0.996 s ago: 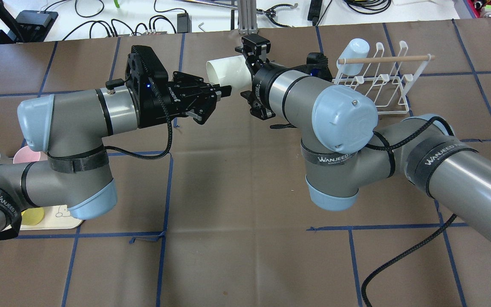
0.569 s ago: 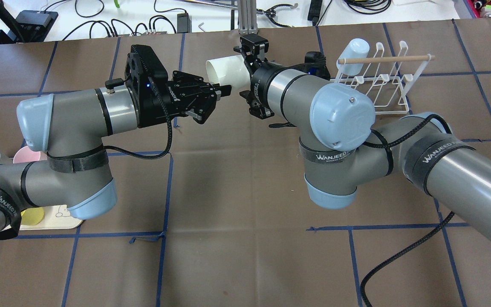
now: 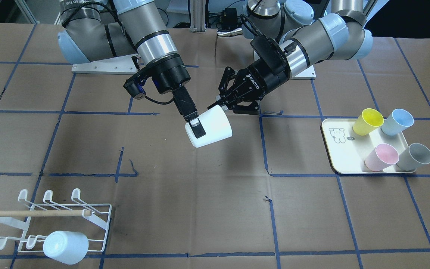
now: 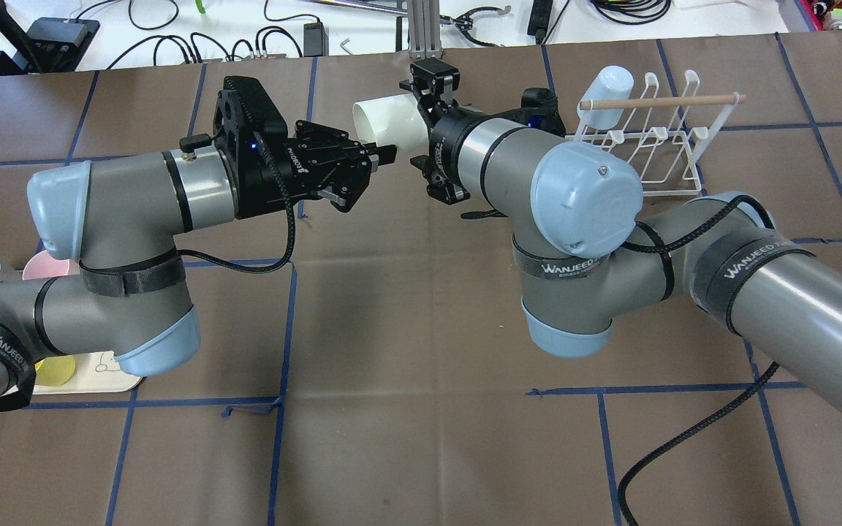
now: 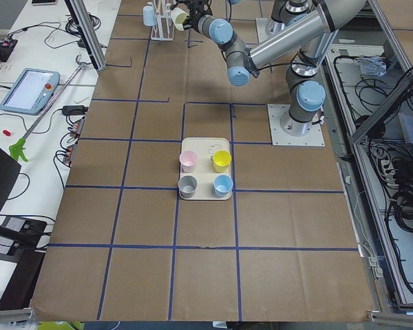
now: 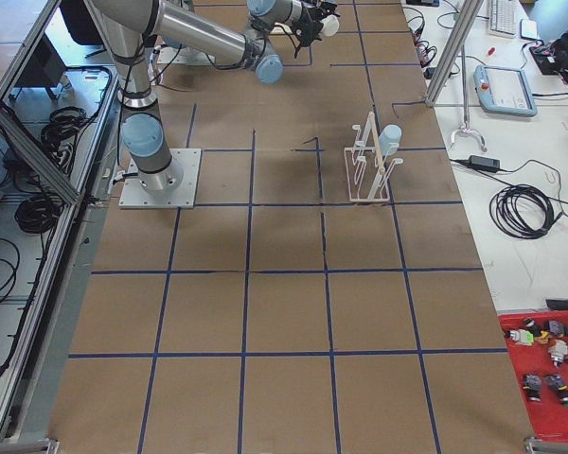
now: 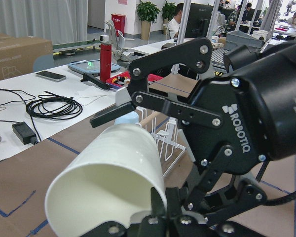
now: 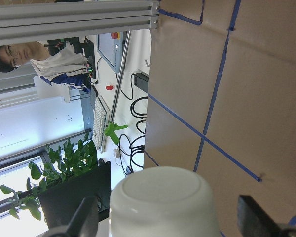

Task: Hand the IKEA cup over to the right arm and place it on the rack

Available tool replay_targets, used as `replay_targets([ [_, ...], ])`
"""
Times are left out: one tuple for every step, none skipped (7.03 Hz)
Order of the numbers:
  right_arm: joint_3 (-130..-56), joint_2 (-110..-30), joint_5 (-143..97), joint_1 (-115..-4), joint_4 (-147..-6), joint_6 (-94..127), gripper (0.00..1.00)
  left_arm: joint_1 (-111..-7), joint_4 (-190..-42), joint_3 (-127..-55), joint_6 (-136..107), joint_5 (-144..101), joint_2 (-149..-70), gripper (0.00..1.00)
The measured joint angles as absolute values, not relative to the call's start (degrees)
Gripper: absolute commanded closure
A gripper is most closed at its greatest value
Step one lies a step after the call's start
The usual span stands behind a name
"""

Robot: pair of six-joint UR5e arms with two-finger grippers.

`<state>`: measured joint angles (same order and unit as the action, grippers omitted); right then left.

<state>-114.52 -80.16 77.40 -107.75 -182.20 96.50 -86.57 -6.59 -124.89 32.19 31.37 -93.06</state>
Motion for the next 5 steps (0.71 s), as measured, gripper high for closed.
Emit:
replay_targets([
  [-114.5,-80.2,77.4,-107.7,-182.2,96.5,0.23,-86.6,-6.6,-124.9,31.9,31.4,-93.0,0.98],
  [-114.5,-80.2,77.4,-107.7,-182.3,96.5,0.29,-86.6,-6.6,-124.9,31.8,31.4,-92.9,0.98],
  [-114.4,-80.2,77.4,-107.7,-182.5,96.5,0.34,-86.6,-6.6,-124.9,31.8,31.4,-92.9,0.96],
  [-114.4,-80.2,77.4,-107.7,-182.7,96.5,0.37,-86.6,-6.6,-124.9,31.7,31.4,-92.9,0.93],
  [-114.4,-80.2,77.4,-107.7,-182.8,96.5,0.43,-86.6,-6.6,-124.9,31.7,31.4,-92.9,0.84],
])
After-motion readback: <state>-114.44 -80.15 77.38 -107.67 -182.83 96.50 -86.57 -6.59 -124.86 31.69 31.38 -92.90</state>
